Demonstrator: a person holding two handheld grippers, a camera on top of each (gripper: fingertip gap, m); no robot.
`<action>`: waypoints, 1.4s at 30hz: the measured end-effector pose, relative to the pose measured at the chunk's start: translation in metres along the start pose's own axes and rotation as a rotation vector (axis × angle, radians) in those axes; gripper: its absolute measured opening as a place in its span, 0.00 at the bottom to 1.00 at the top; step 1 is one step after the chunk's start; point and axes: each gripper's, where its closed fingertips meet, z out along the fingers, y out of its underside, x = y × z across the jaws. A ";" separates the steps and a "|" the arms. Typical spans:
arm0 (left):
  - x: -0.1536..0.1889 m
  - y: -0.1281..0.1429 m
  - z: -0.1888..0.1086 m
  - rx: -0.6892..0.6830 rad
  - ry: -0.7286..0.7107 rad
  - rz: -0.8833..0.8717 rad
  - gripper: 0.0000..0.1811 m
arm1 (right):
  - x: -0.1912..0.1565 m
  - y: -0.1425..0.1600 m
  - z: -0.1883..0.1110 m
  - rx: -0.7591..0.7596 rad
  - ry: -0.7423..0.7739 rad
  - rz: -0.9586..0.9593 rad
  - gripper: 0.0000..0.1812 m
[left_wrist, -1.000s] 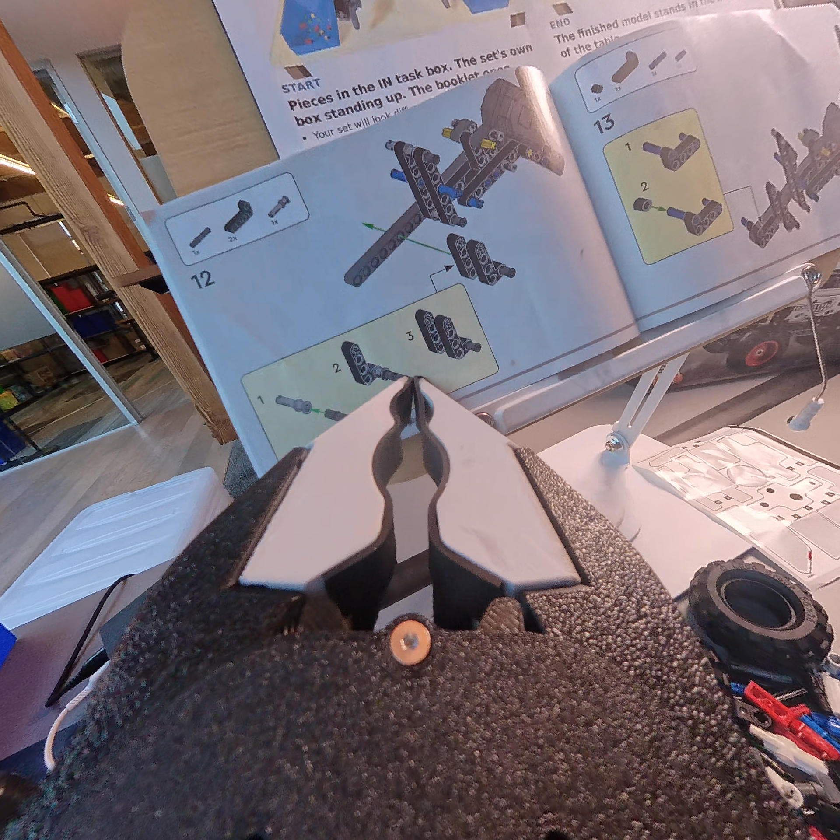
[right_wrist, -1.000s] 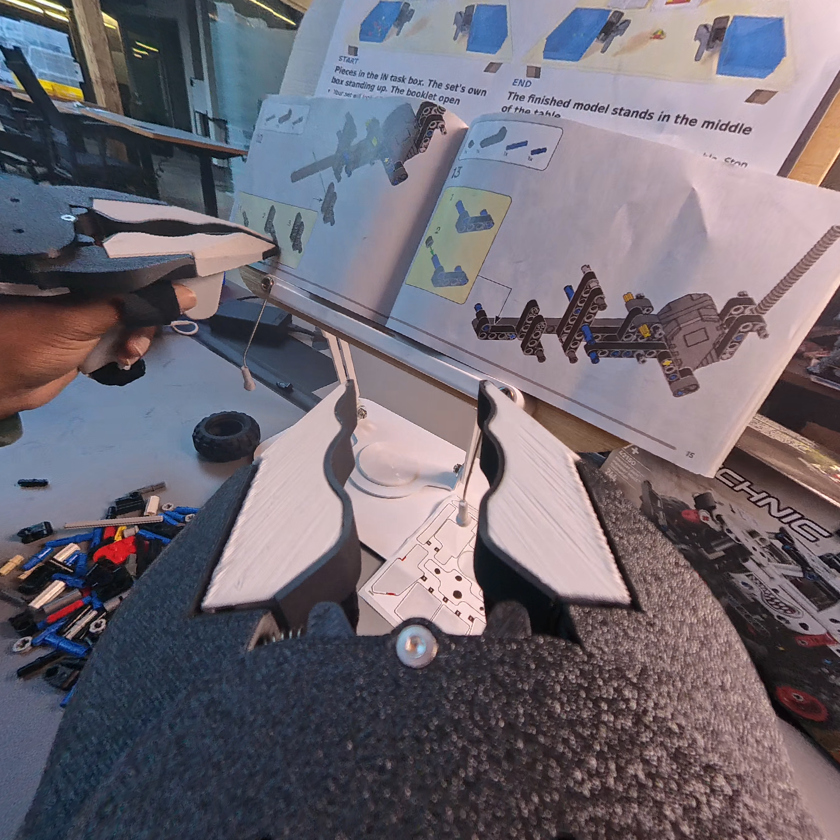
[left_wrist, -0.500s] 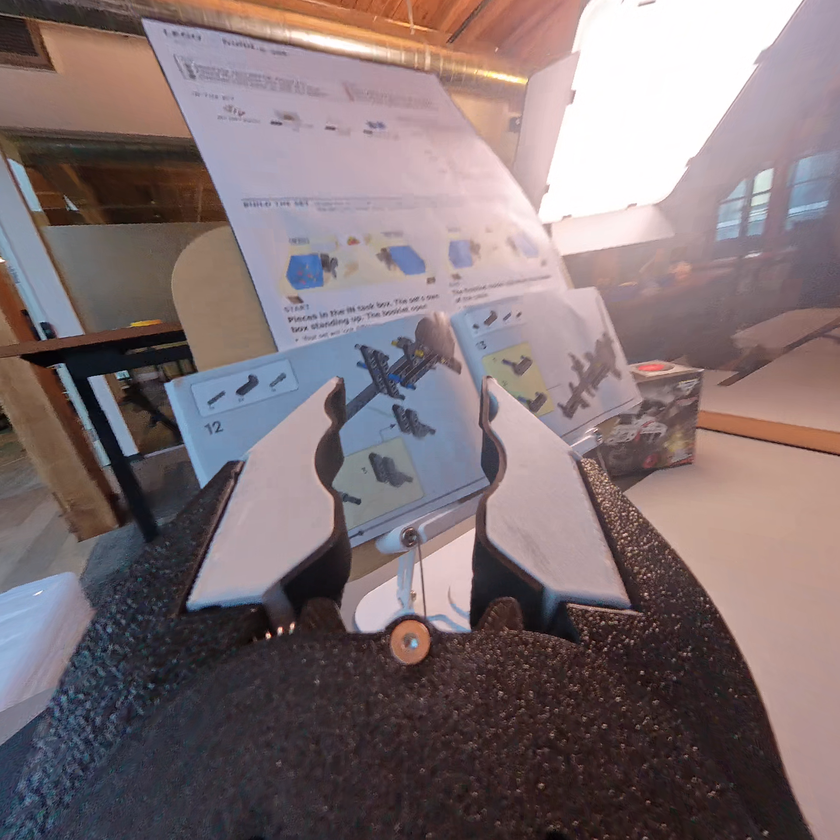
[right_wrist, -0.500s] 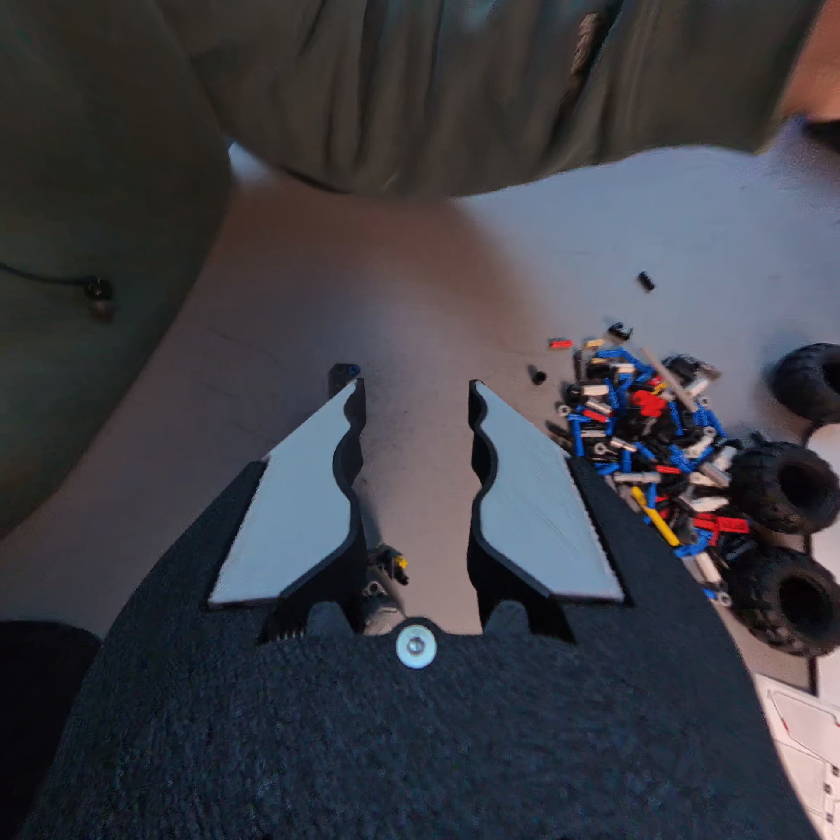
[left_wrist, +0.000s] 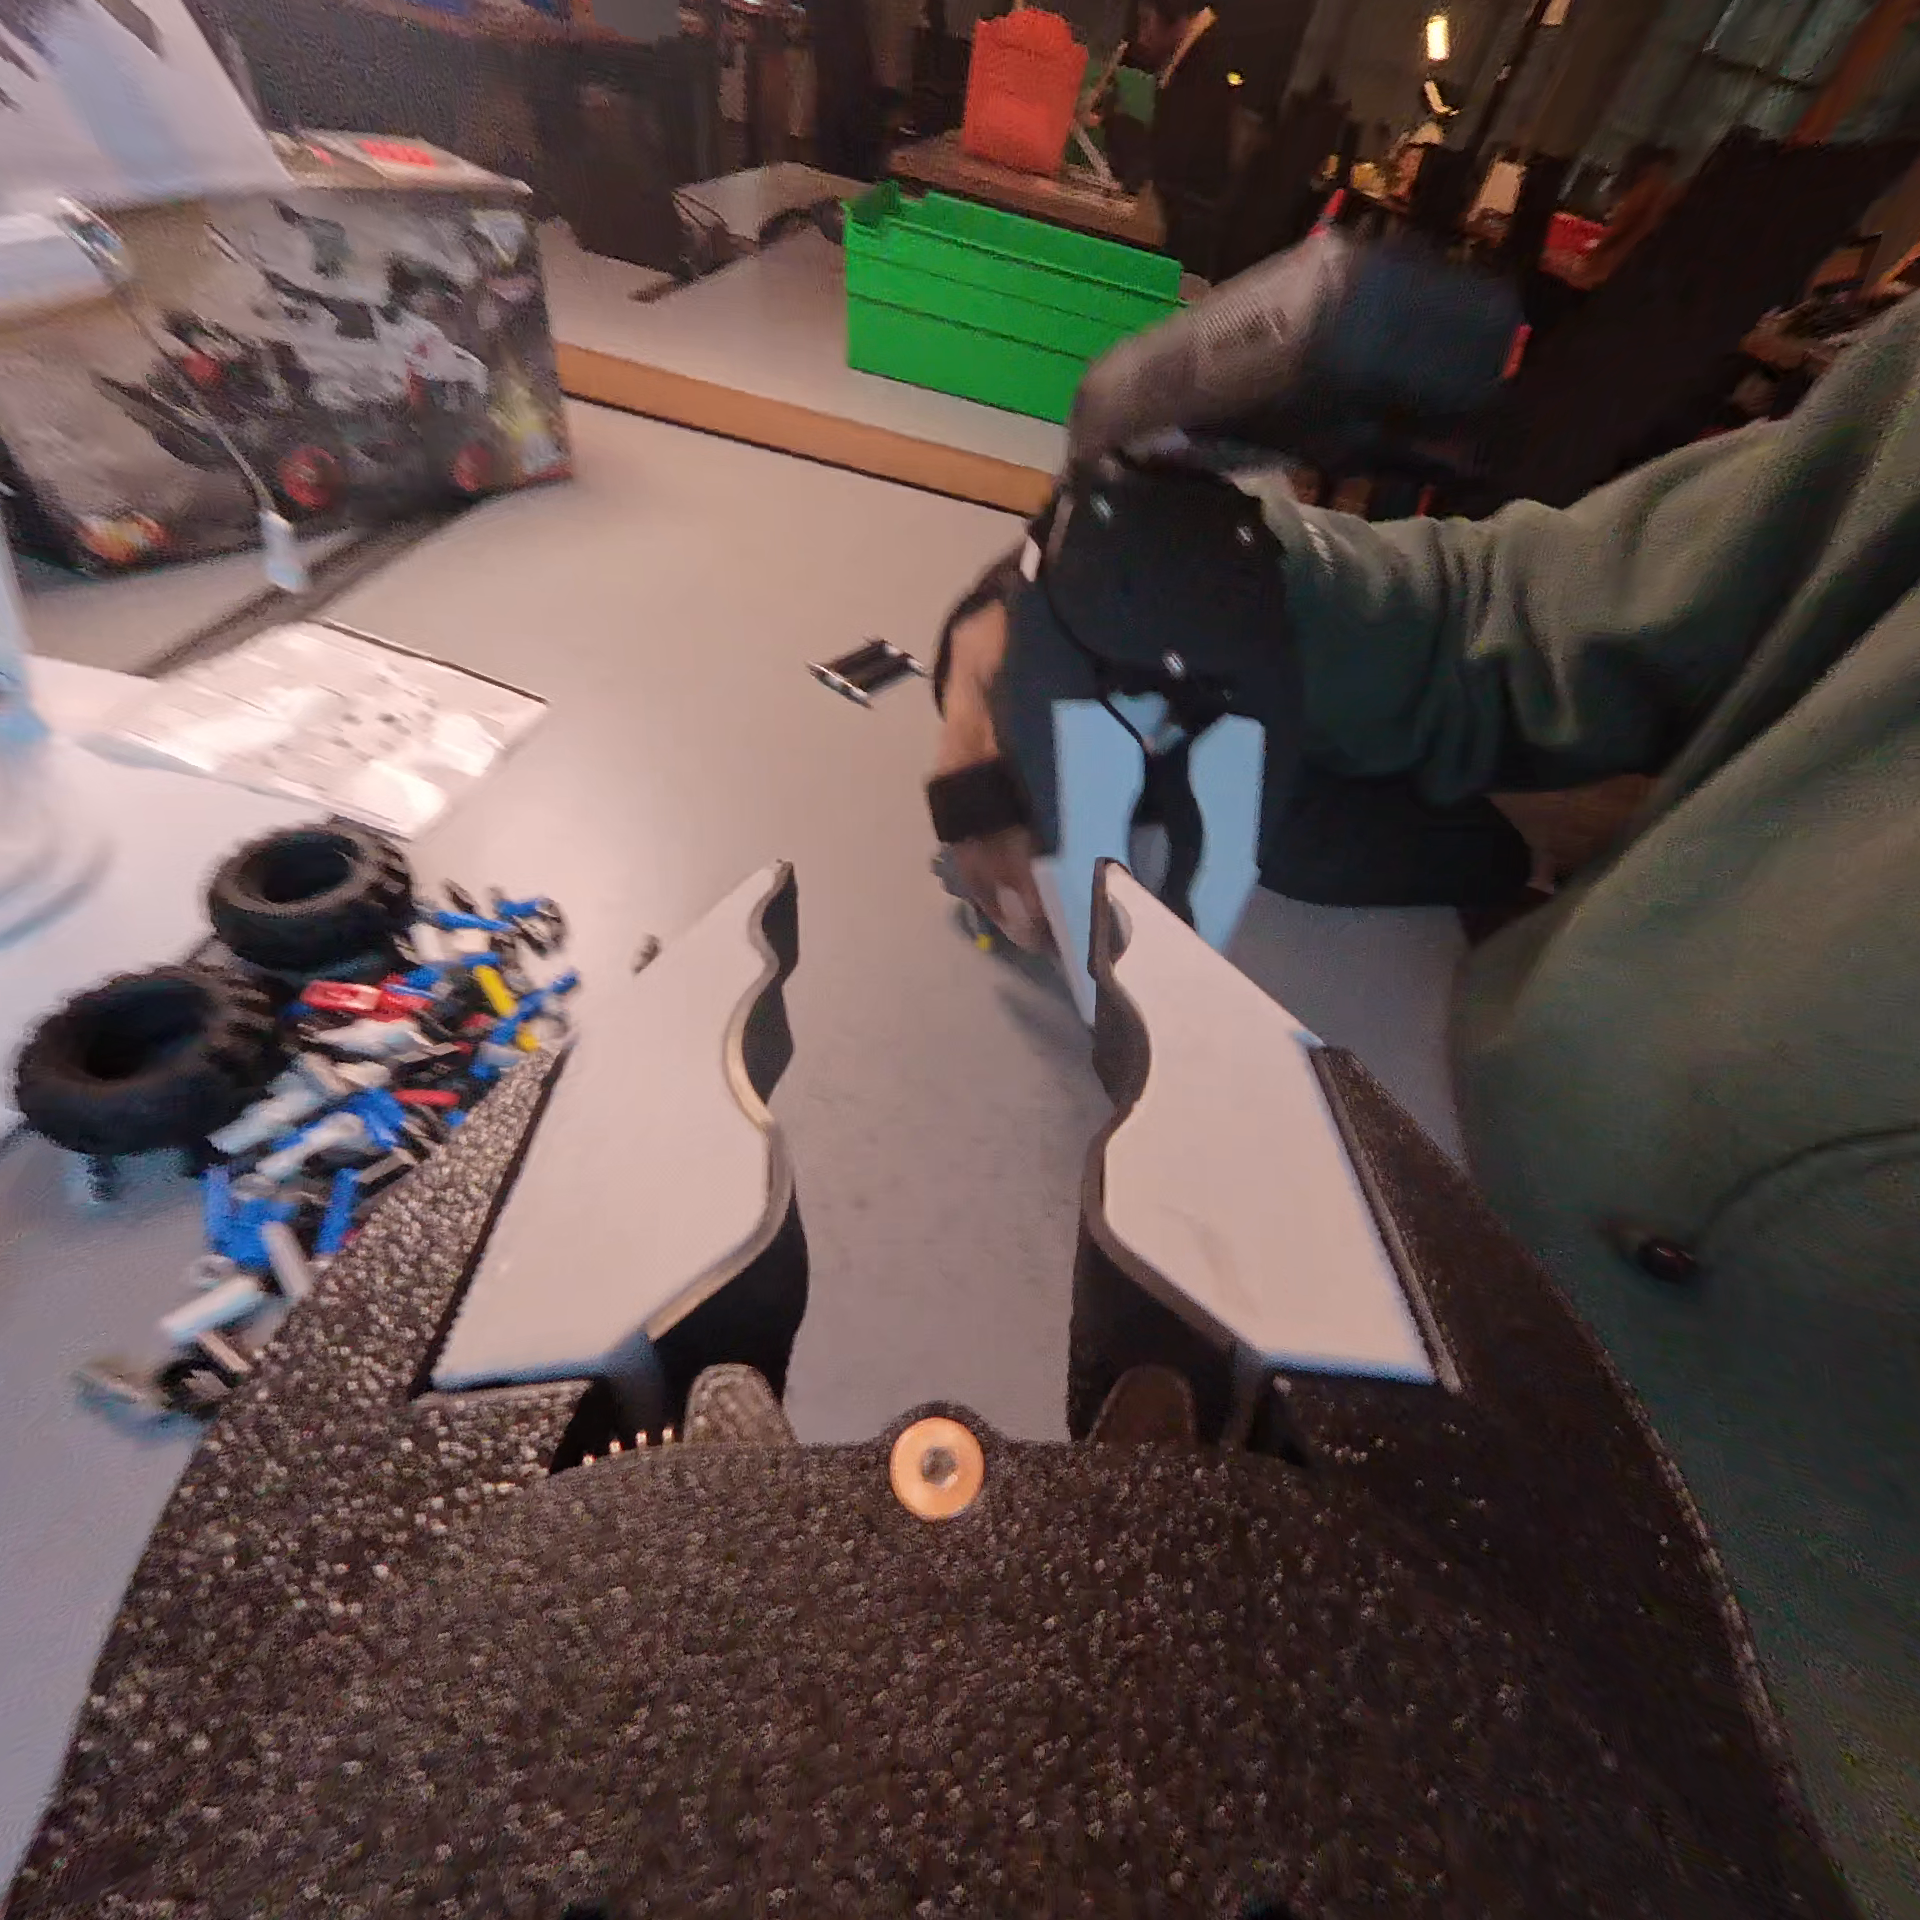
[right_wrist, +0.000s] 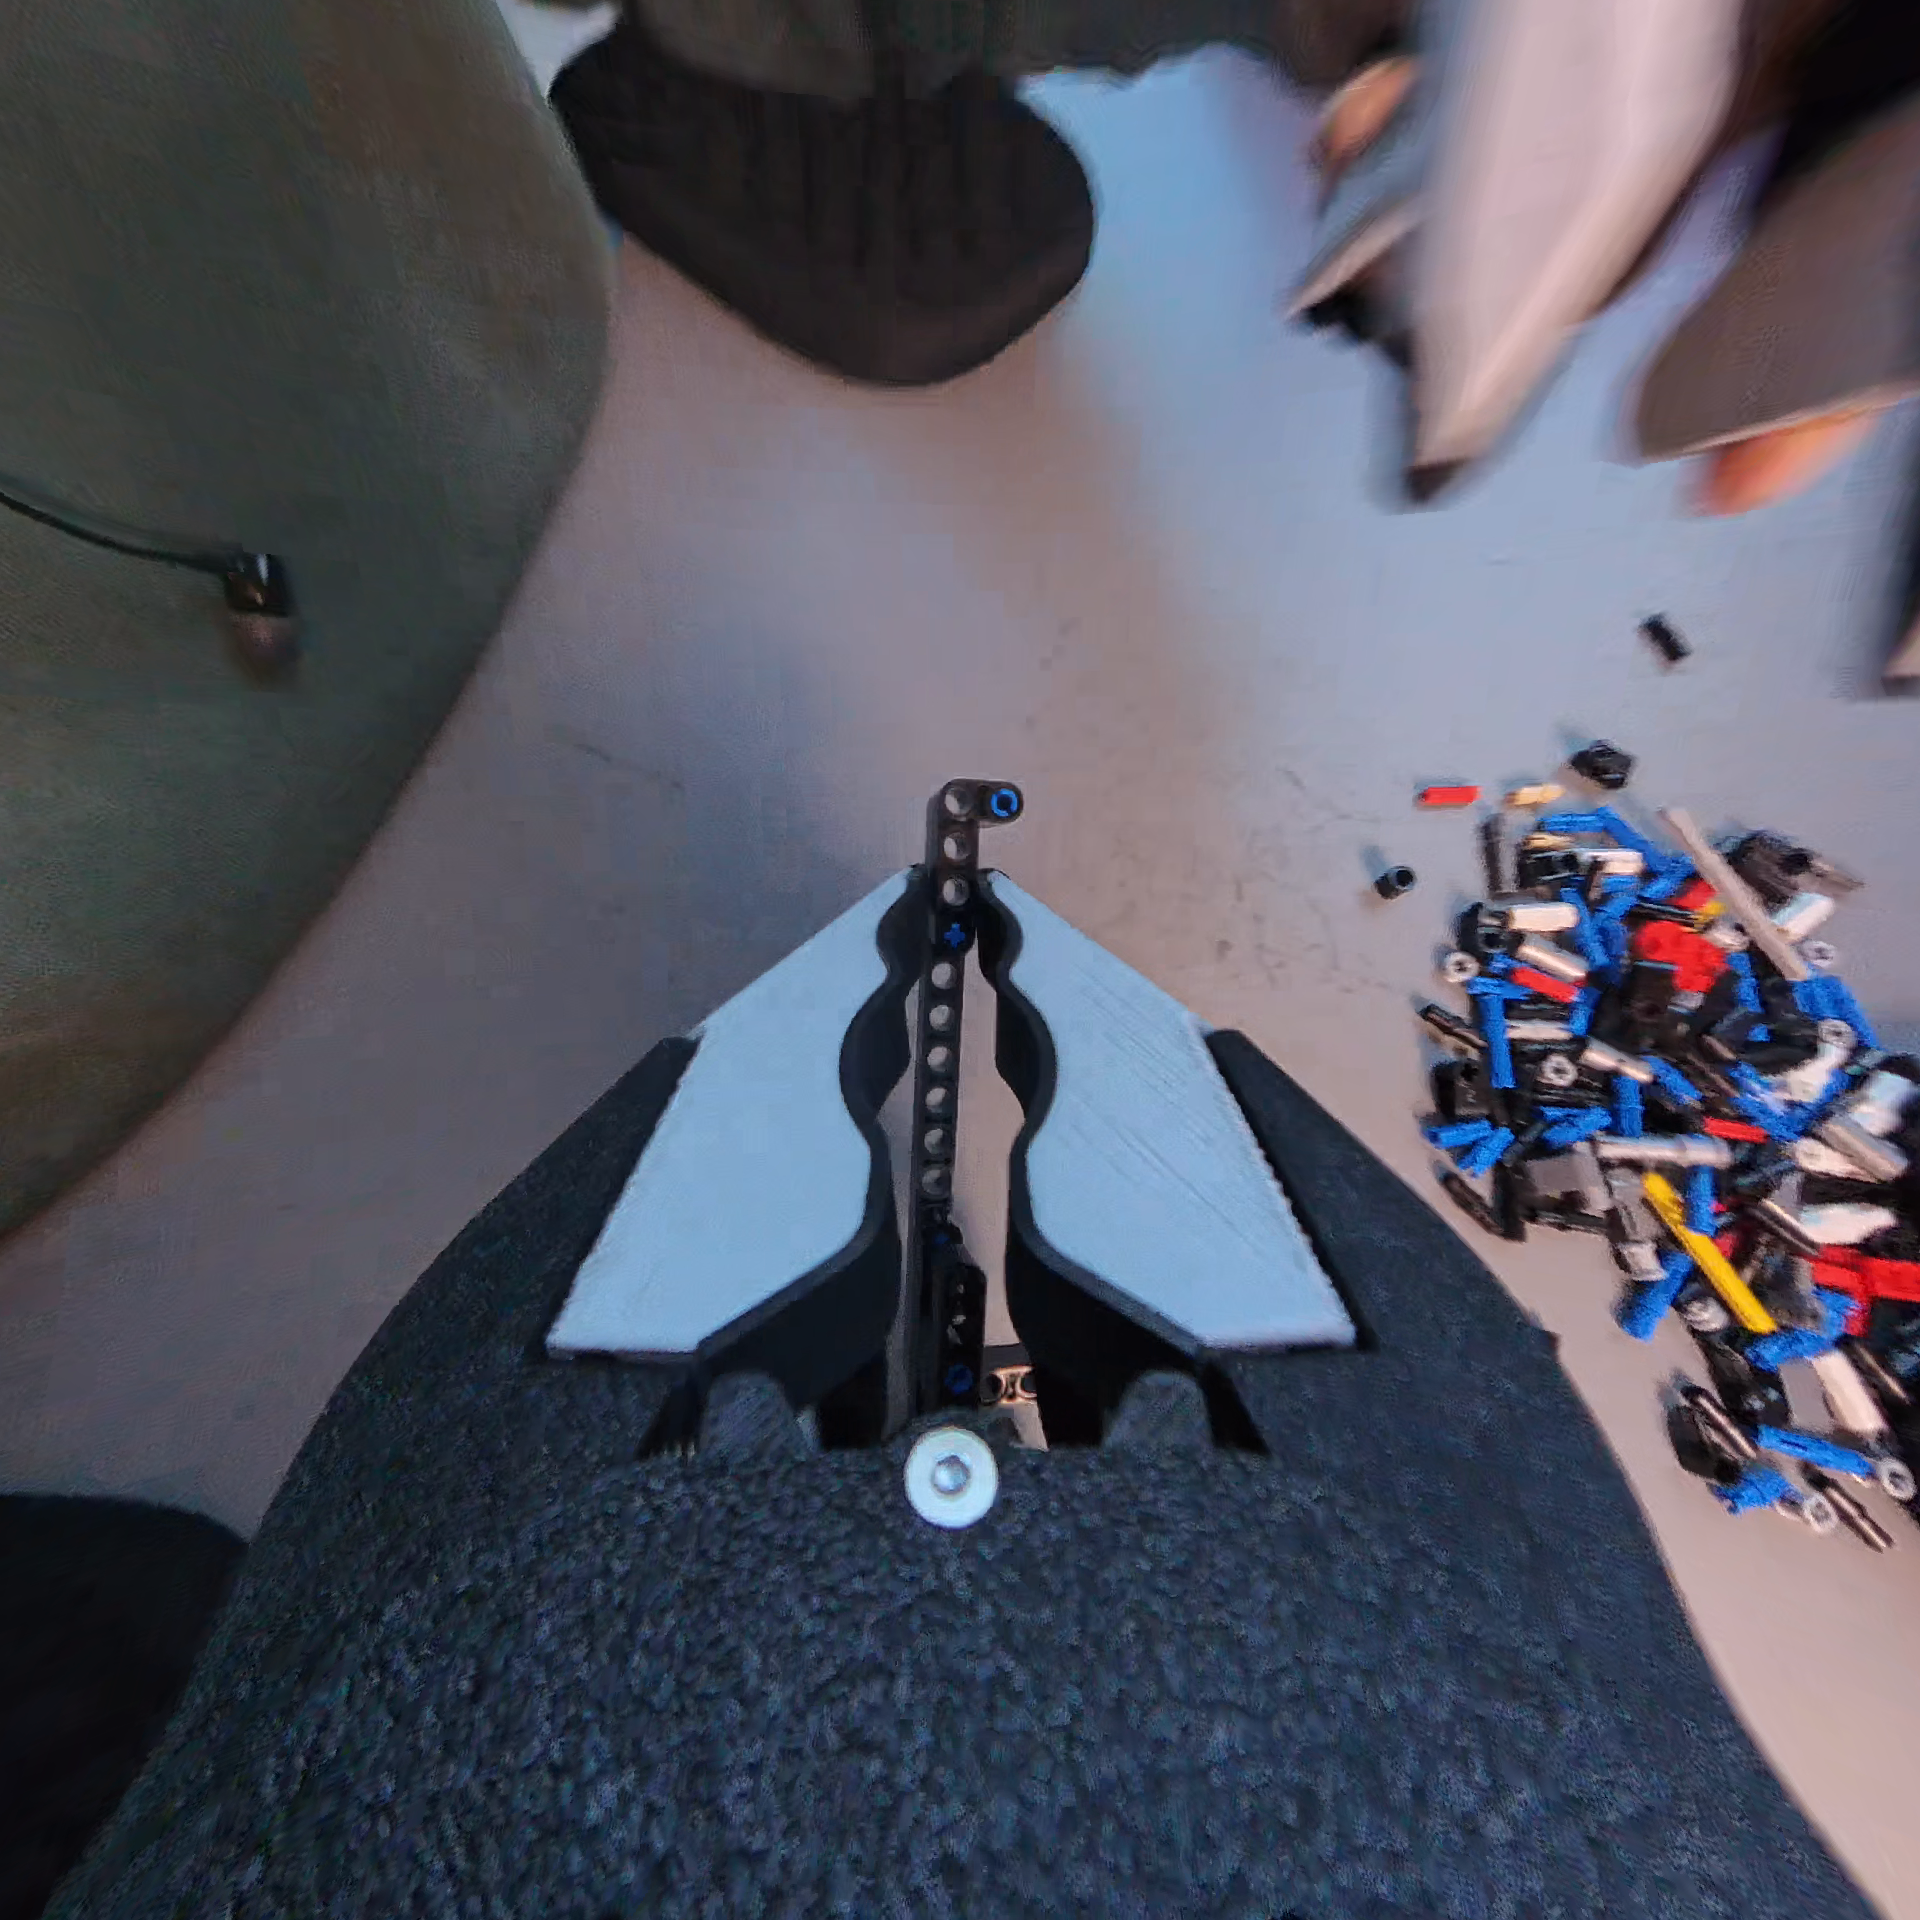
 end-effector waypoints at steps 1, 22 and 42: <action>0.014 0.014 0.001 -0.006 0.044 -0.030 0.28 | 0.005 -0.006 -0.007 0.062 0.032 0.018 0.04; 0.045 0.008 0.032 0.230 0.017 -0.086 0.04 | 0.029 -0.058 -0.057 0.739 0.259 0.324 0.04; 0.033 0.048 0.043 0.027 0.006 -0.101 0.07 | 0.034 -0.024 -0.085 0.591 0.261 0.323 0.03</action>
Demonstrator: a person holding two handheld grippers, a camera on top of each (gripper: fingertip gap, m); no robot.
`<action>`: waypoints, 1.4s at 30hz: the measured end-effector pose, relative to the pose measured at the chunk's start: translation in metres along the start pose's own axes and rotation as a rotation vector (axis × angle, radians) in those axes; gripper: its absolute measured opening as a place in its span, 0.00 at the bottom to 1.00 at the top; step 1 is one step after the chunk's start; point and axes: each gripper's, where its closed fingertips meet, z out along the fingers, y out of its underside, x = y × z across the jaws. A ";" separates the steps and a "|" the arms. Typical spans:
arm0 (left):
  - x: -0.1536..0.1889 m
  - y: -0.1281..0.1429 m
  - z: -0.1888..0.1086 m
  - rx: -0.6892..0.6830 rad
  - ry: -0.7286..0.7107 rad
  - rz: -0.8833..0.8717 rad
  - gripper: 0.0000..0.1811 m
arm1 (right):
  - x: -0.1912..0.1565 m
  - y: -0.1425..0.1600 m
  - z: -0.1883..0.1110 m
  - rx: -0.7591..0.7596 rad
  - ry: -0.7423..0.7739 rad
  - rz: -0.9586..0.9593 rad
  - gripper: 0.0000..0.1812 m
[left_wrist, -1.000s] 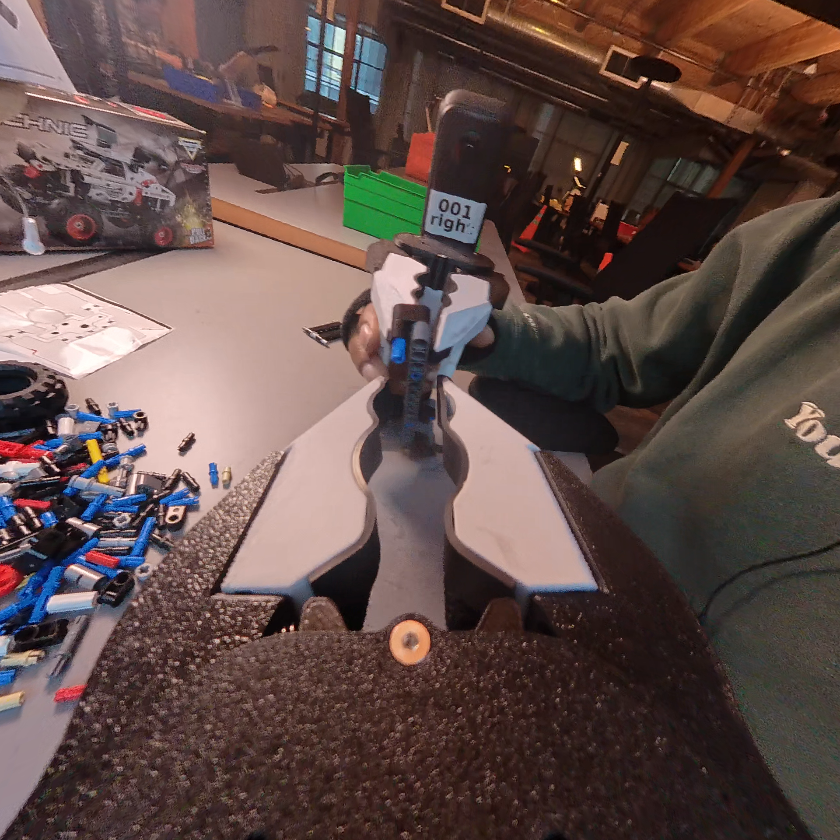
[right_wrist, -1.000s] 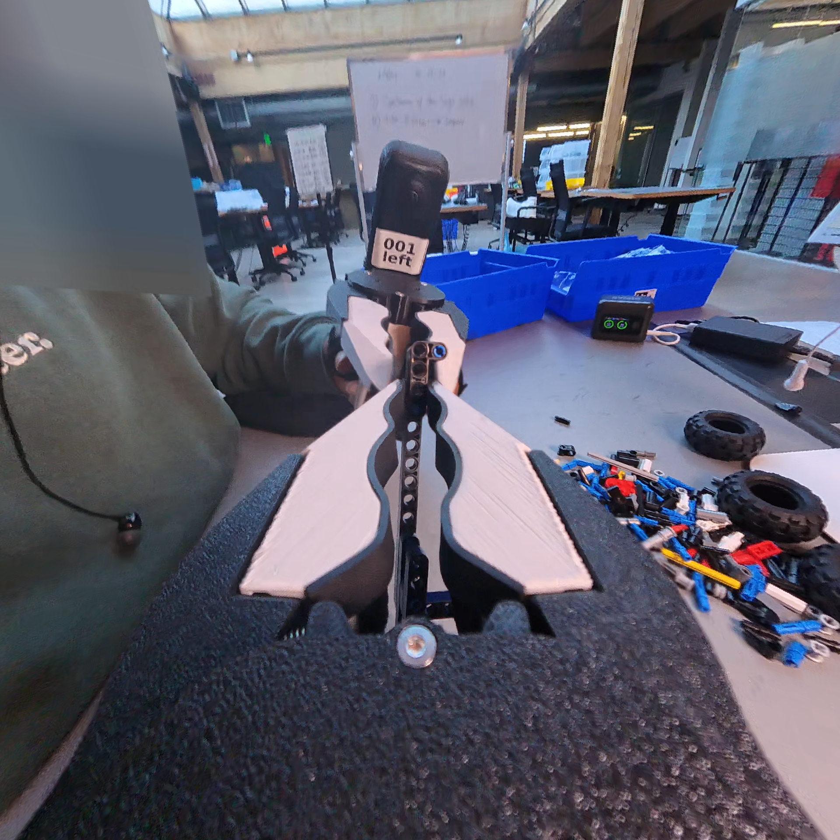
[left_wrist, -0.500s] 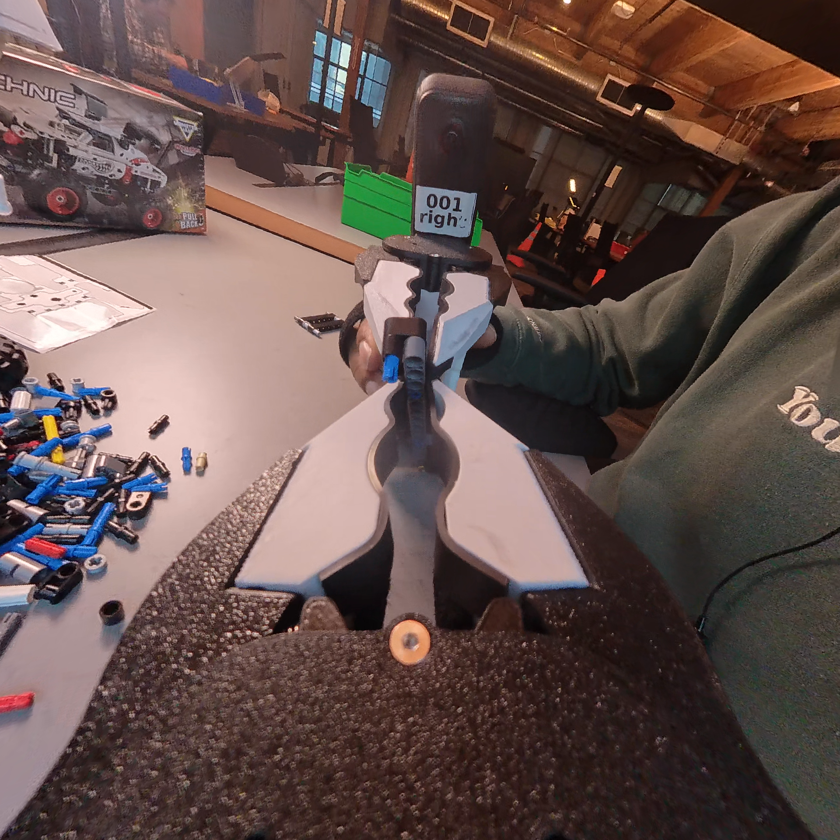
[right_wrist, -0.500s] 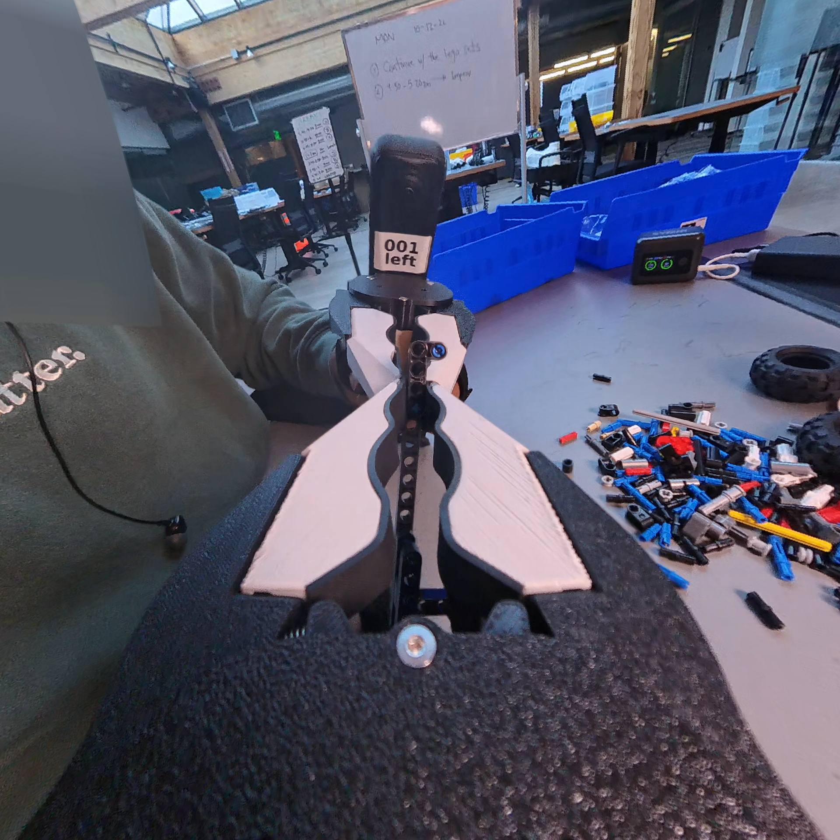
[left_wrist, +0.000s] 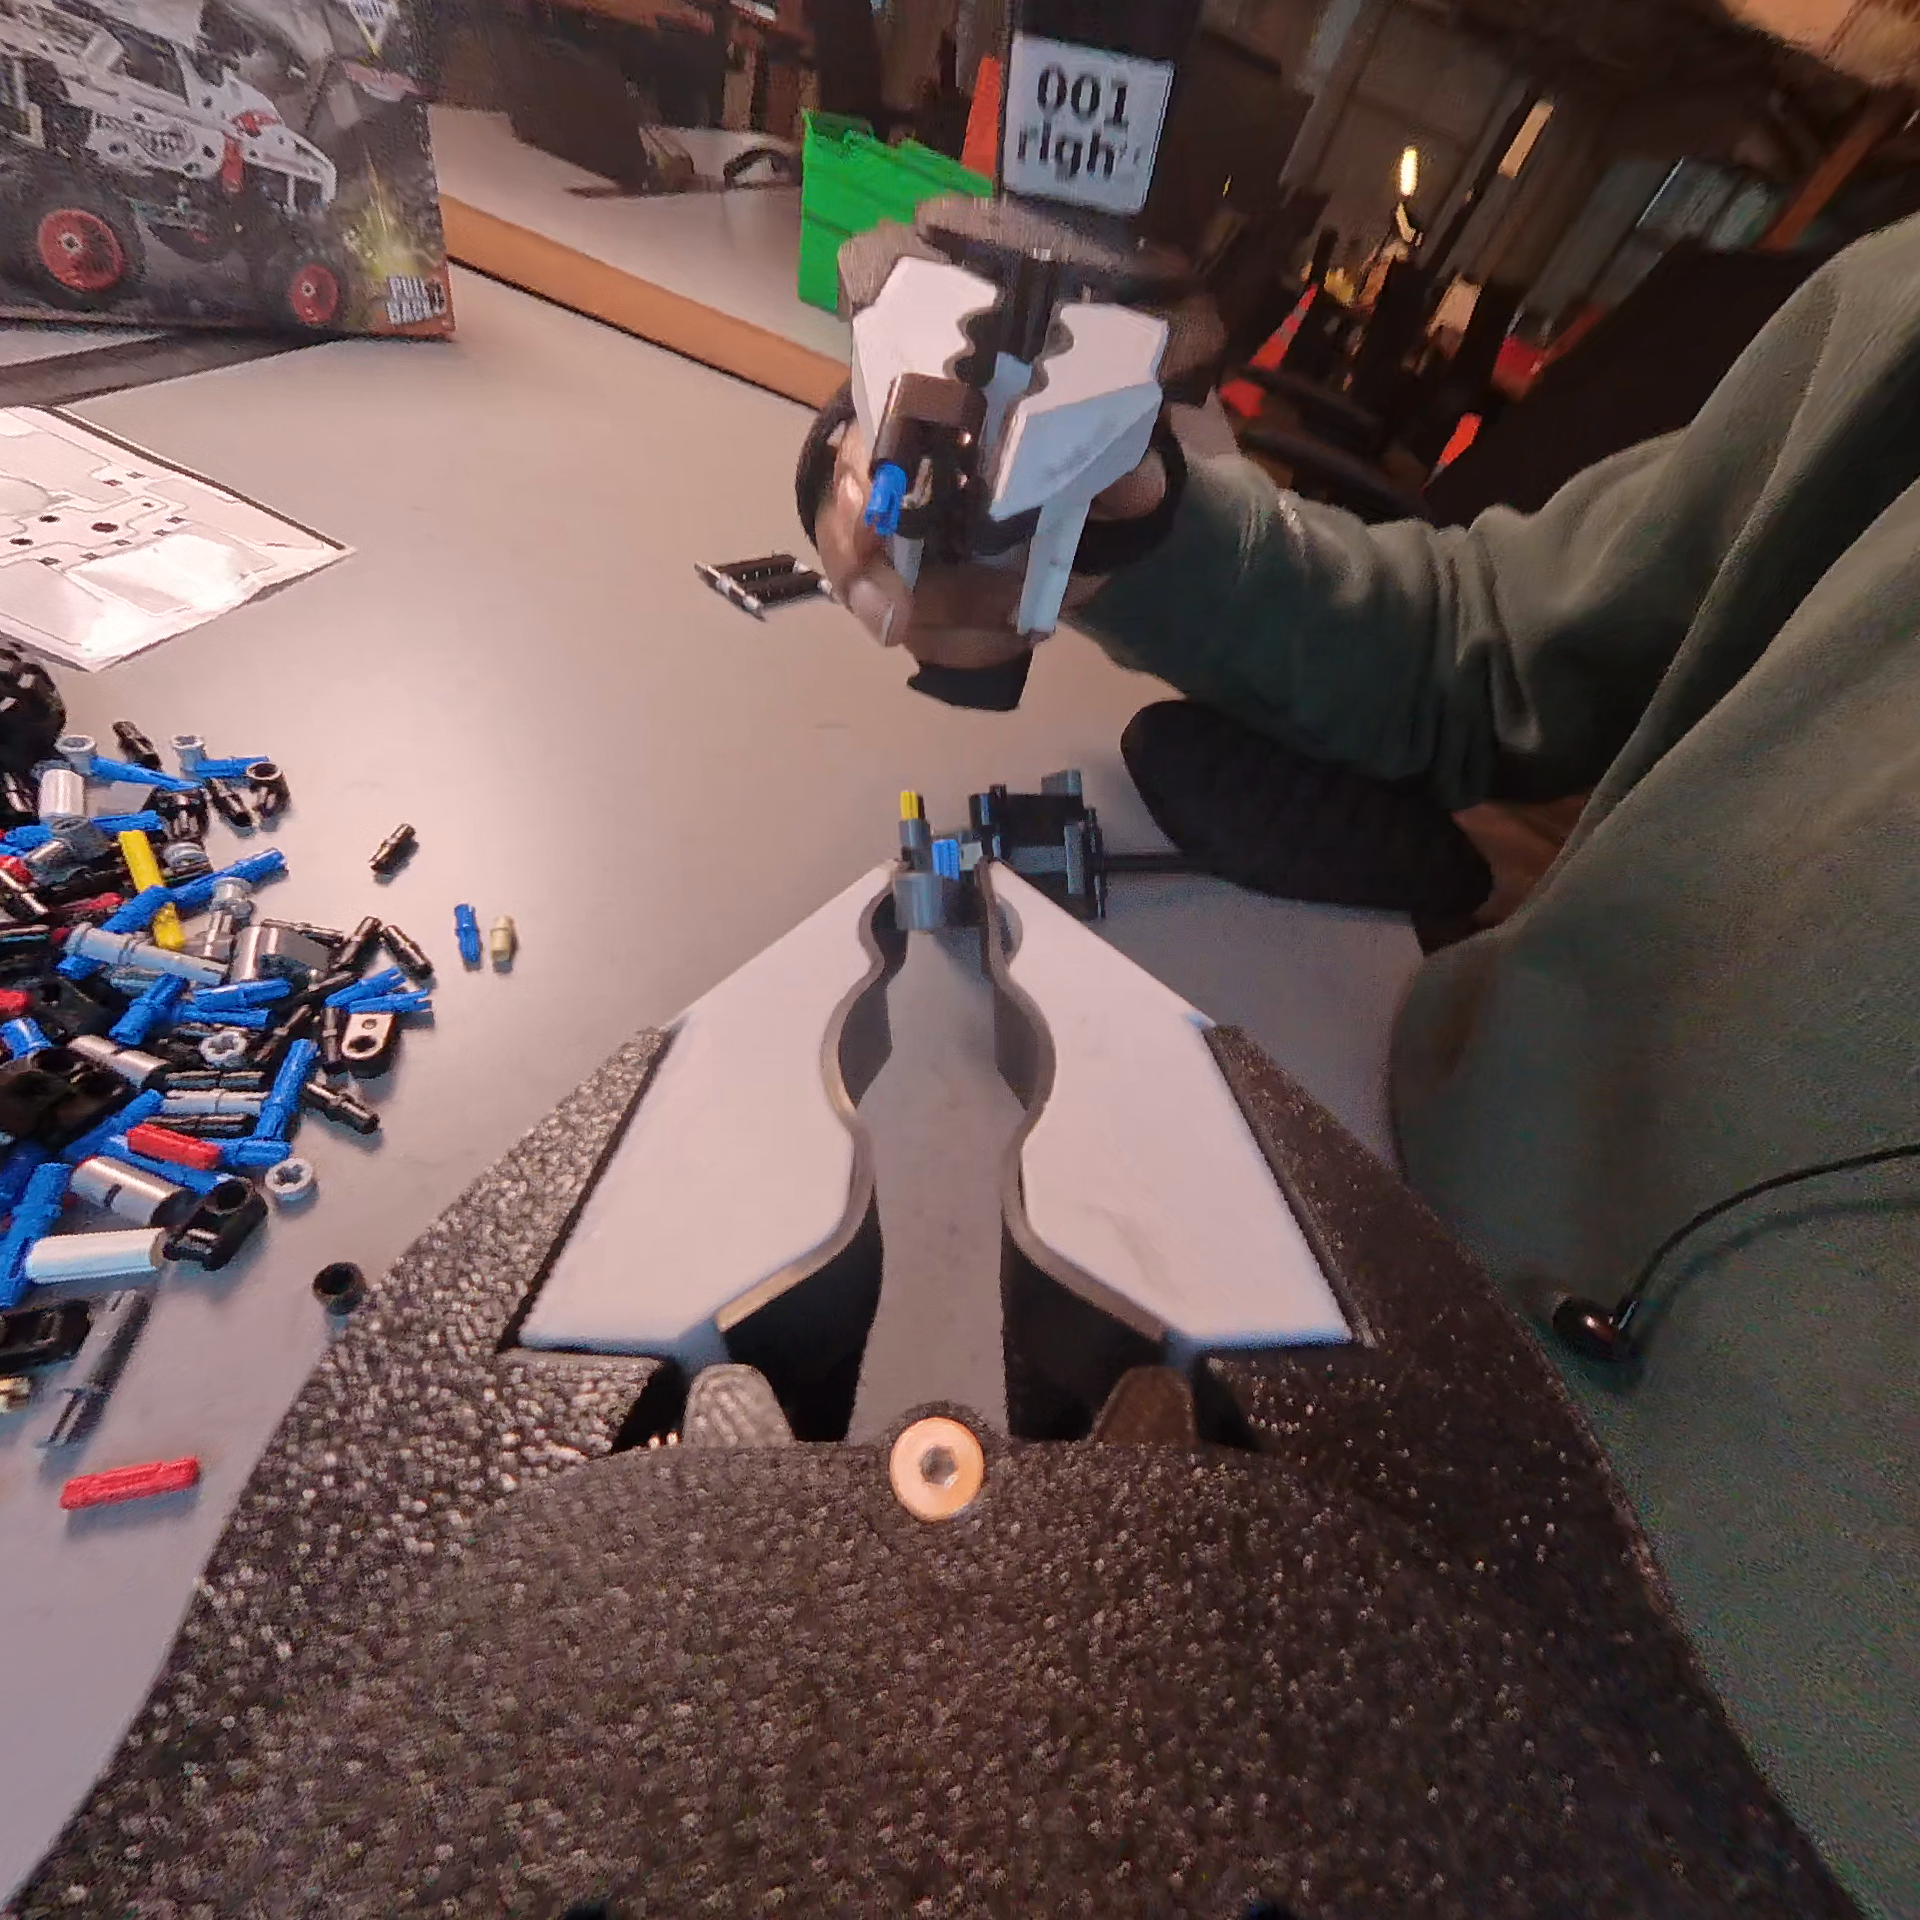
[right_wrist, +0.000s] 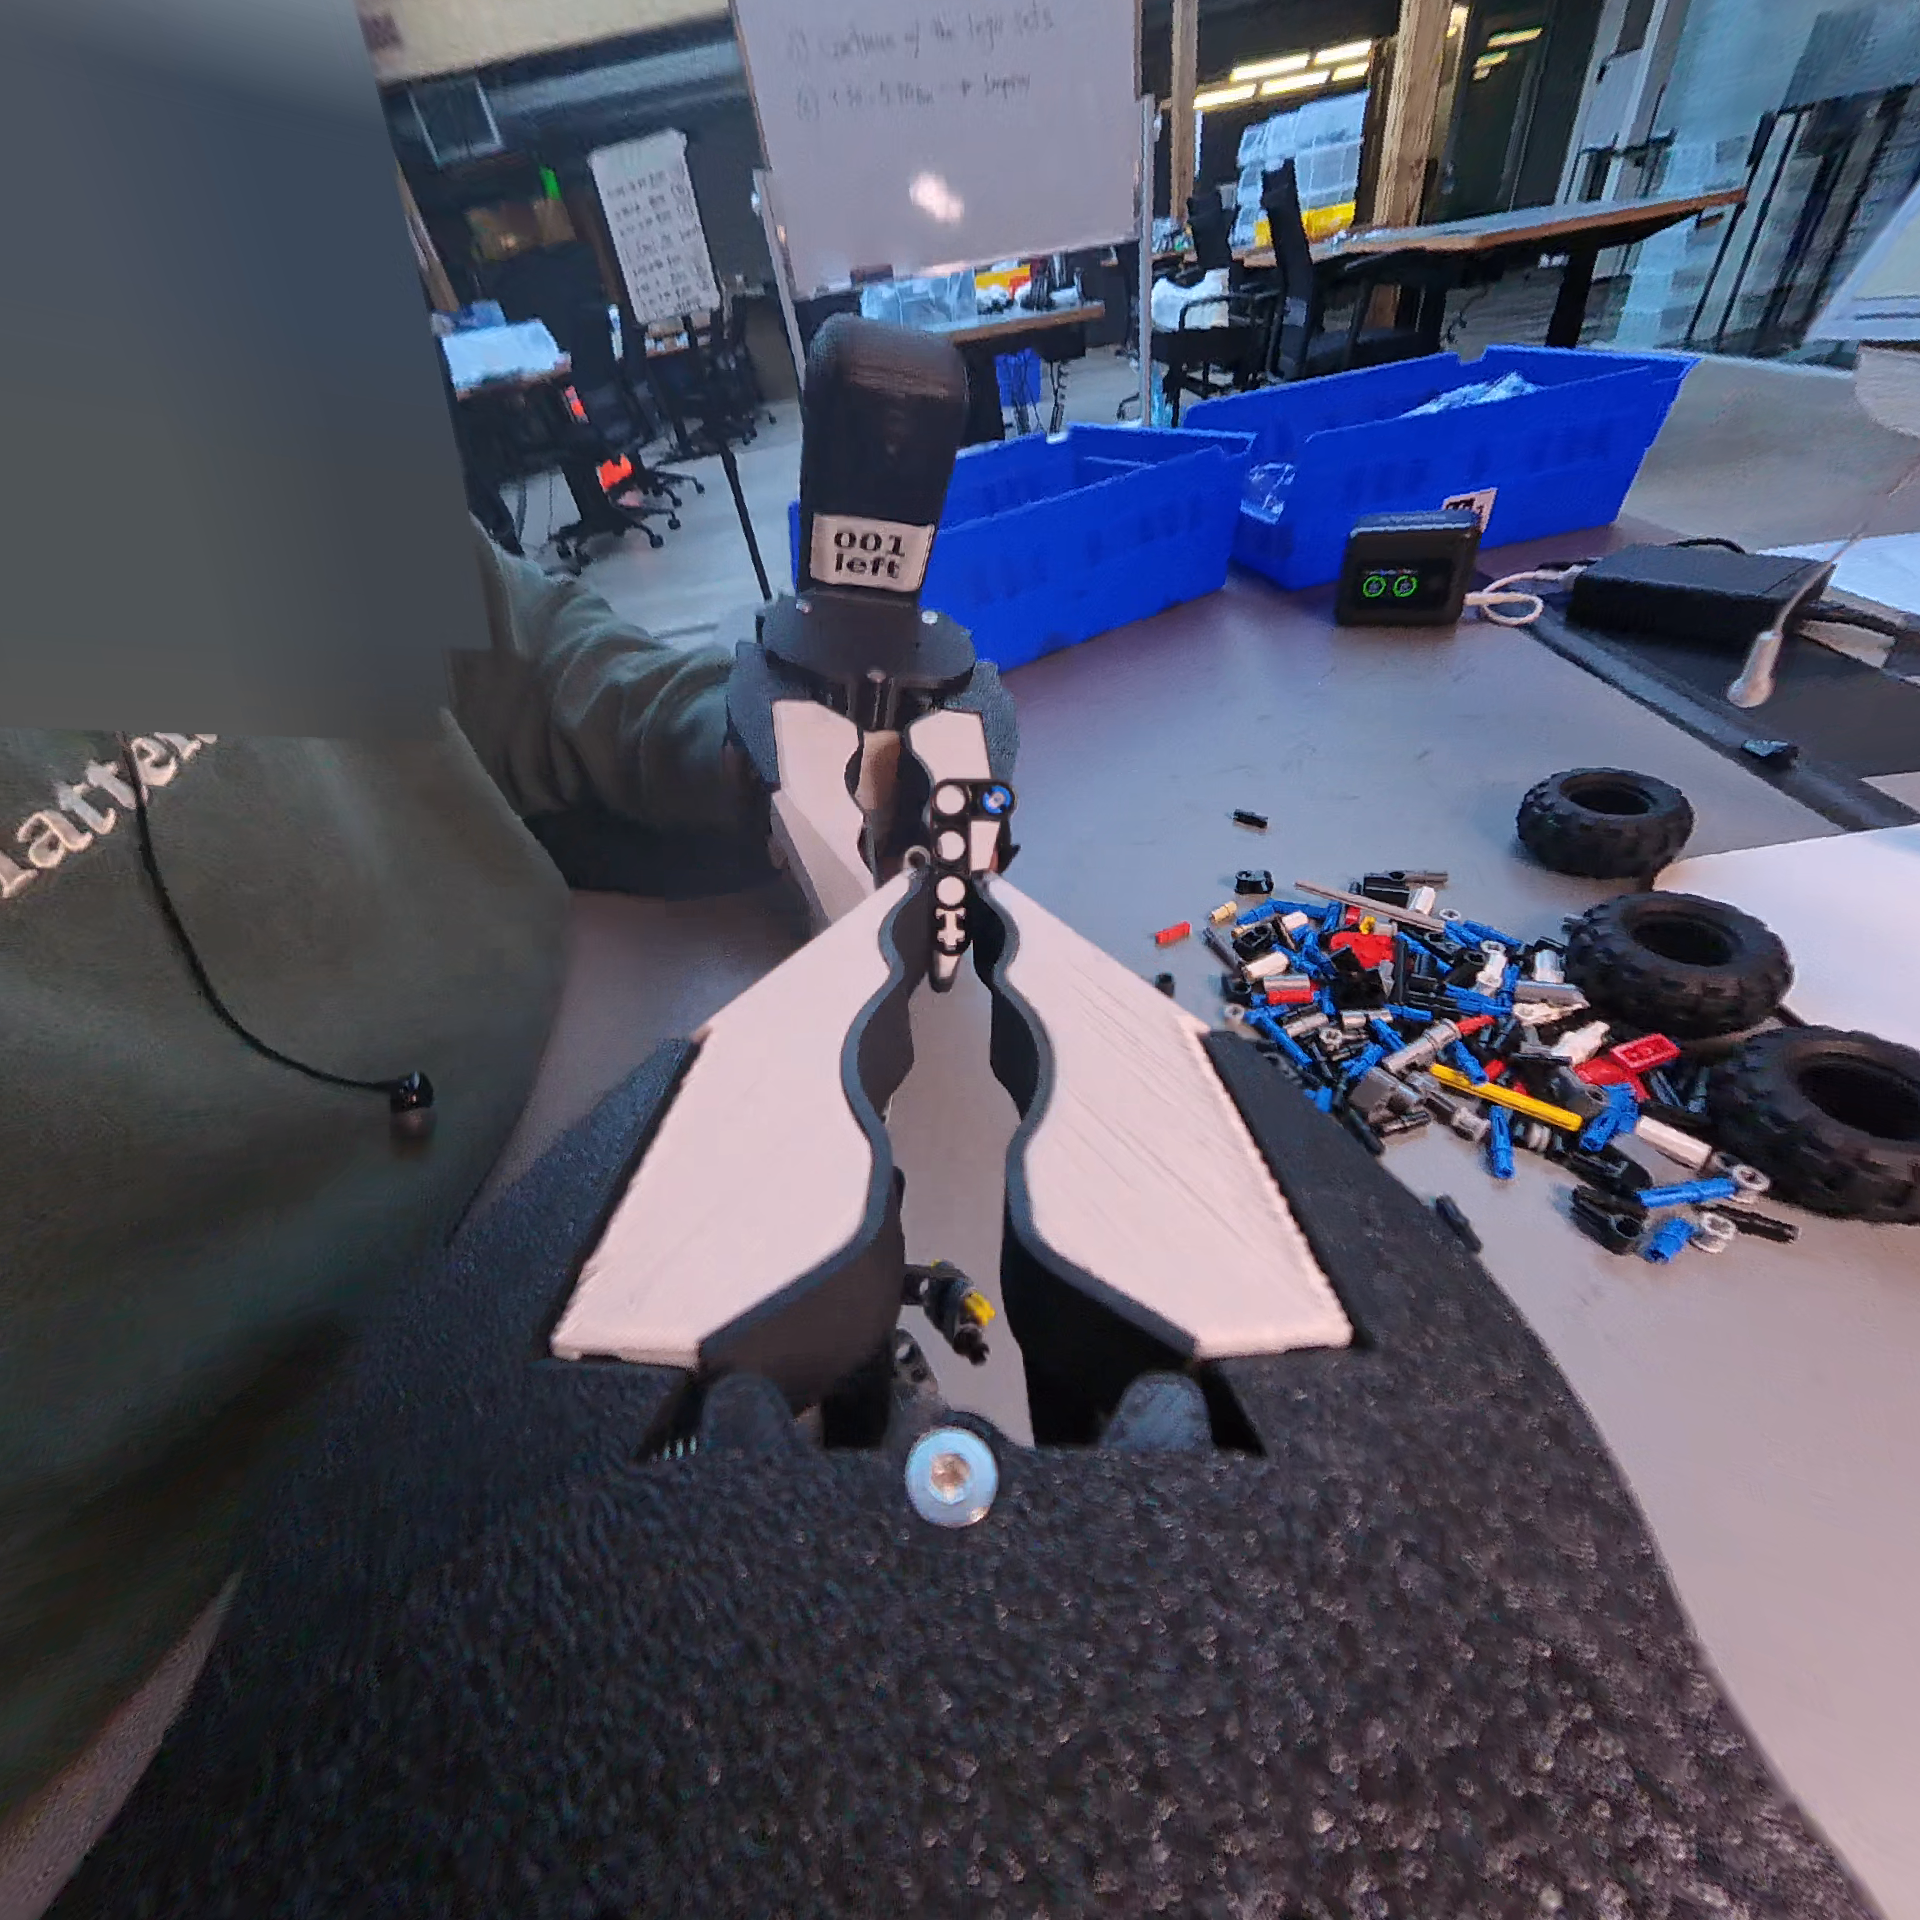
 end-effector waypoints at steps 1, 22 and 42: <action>0.001 0.007 0.001 -0.051 -0.007 0.033 0.07 | -0.004 0.004 0.000 -0.042 0.002 -0.036 0.03; 0.020 0.000 -0.007 -0.078 0.019 0.150 0.05 | -0.039 0.045 0.023 -0.215 -0.083 -0.161 0.03; 0.013 0.002 -0.006 -0.153 -0.120 0.292 0.02 | -0.029 0.042 0.031 -0.269 0.037 -0.229 0.07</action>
